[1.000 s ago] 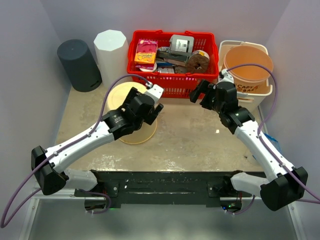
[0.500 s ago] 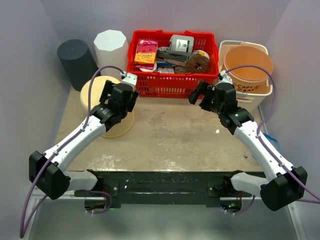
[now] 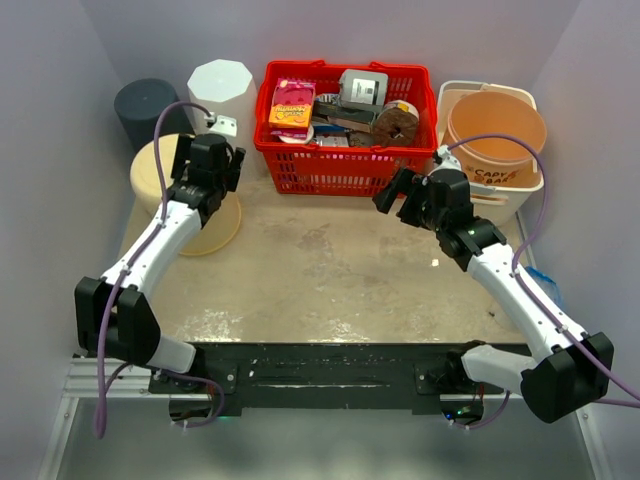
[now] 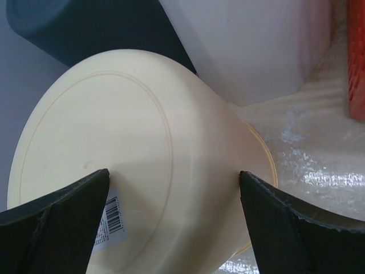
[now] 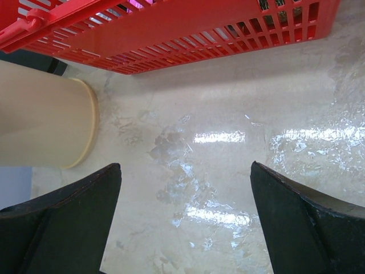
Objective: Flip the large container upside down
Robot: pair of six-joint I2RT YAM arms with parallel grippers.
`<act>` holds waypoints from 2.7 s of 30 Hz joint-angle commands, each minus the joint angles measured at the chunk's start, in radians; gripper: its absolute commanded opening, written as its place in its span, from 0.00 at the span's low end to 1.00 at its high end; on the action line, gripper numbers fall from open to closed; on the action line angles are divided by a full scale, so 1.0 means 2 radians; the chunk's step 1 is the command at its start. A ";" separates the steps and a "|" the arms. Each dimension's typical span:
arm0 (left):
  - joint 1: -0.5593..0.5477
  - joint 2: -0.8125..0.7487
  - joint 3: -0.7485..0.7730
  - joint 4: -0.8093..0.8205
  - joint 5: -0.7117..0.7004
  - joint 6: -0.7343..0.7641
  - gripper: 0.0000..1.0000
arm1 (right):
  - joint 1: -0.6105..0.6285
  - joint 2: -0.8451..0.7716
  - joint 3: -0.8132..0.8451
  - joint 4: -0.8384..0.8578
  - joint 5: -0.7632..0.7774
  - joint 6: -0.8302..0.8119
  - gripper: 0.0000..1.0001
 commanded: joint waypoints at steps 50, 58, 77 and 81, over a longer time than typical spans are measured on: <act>0.115 -0.066 -0.077 0.126 0.086 -0.028 0.99 | -0.144 0.066 0.201 -0.094 0.162 0.024 0.99; 0.115 -0.076 -0.085 0.132 0.131 -0.024 0.99 | -0.211 0.085 0.204 -0.087 0.135 0.039 0.99; 0.135 0.028 -0.019 0.044 0.088 -0.047 1.00 | -0.253 0.140 0.201 -0.046 0.149 0.047 0.97; 0.135 0.019 -0.023 0.047 0.091 -0.048 1.00 | -0.257 0.159 0.204 -0.038 0.144 0.051 0.97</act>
